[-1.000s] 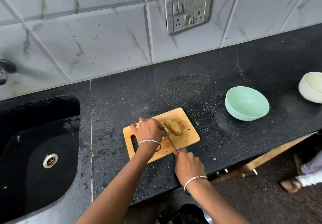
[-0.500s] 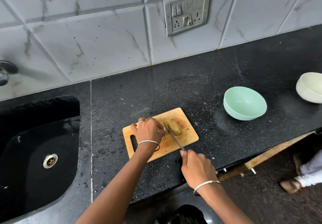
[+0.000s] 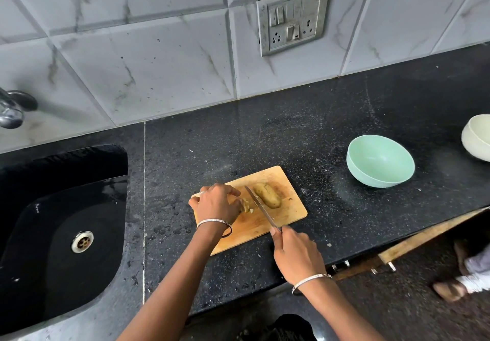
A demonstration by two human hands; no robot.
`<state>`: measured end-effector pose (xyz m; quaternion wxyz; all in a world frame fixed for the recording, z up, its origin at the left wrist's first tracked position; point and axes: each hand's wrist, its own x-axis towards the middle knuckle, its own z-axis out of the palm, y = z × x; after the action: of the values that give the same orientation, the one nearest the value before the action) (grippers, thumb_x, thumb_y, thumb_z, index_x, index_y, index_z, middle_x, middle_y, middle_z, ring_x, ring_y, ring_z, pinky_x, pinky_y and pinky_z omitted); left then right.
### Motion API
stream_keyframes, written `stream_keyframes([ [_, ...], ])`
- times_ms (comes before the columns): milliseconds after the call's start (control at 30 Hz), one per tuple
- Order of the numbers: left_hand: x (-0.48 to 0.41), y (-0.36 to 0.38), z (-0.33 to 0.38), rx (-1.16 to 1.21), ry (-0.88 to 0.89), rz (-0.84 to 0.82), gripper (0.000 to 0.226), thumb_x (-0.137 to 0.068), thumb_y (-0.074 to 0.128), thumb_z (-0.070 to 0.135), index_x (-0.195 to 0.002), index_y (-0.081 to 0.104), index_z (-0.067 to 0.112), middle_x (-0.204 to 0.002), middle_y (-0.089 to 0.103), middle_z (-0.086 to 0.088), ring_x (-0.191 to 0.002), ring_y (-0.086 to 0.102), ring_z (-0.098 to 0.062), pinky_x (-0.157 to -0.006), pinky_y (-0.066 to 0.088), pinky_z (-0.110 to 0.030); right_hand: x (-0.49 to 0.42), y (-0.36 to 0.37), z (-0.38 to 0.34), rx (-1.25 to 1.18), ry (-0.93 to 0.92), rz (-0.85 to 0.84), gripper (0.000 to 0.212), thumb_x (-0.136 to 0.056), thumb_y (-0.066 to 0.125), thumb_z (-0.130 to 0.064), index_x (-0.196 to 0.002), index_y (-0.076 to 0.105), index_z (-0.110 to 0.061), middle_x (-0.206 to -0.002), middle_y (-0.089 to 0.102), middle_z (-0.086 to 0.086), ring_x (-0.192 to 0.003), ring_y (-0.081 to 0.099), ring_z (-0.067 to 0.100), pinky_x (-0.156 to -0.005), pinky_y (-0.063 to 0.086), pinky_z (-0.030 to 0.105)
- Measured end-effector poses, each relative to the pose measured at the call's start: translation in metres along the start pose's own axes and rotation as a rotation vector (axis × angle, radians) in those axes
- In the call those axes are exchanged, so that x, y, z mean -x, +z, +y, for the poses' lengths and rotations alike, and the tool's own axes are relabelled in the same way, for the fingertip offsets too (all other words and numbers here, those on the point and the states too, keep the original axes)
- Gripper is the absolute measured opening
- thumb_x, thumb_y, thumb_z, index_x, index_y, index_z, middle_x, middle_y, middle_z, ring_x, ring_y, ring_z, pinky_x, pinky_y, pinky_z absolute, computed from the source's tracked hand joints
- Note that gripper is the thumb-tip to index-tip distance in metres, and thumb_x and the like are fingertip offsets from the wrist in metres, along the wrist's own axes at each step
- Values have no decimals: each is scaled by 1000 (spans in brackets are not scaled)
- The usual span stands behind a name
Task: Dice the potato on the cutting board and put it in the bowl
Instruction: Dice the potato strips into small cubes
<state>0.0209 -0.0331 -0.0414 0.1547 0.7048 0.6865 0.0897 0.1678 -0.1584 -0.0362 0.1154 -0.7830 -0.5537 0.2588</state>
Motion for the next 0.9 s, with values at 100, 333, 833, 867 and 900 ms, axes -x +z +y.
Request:
stream_keyframes([
  [100, 5, 5, -1, -49, 6, -29, 34, -77, 67, 56, -106, 68, 40, -117, 64, 9, -120, 47, -23, -91, 30, -44, 2, 3, -1, -38, -24, -19, 38, -103, 28, -46, -99, 54, -18, -97, 64, 9, -95, 62, 36, -65, 37, 37],
  [333, 11, 15, -3, -83, 48, 61, 34, -74, 70, 54, -104, 67, 39, -118, 63, 14, -118, 49, -21, -97, 28, -48, -1, 13, 0, -39, -52, -49, 35, -102, 26, -50, -87, 45, -24, -93, 65, 8, -92, 63, 35, -64, 36, 37],
  [833, 12, 14, -7, -29, 66, 92, 29, -73, 71, 53, -100, 68, 41, -117, 63, 17, -117, 47, -17, -96, 23, -46, -4, 25, 5, -115, -46, -37, 36, -101, 24, -51, -85, 44, -27, -86, 64, 5, -90, 63, 34, -65, 39, 40],
  [867, 11, 14, -7, -31, 65, 90, 29, -73, 72, 53, -100, 68, 41, -117, 63, 17, -117, 47, -17, -97, 23, -47, -4, 25, 5, -108, -46, -40, 36, -101, 24, -51, -85, 44, -26, -88, 64, 6, -91, 62, 35, -65, 39, 39],
  [900, 11, 14, -7, -34, 66, 88, 29, -73, 72, 53, -100, 68, 42, -117, 63, 17, -117, 48, -17, -97, 24, -47, -4, 25, 5, -101, -47, -42, 35, -102, 24, -51, -86, 44, -26, -91, 65, 8, -92, 62, 35, -65, 38, 39],
])
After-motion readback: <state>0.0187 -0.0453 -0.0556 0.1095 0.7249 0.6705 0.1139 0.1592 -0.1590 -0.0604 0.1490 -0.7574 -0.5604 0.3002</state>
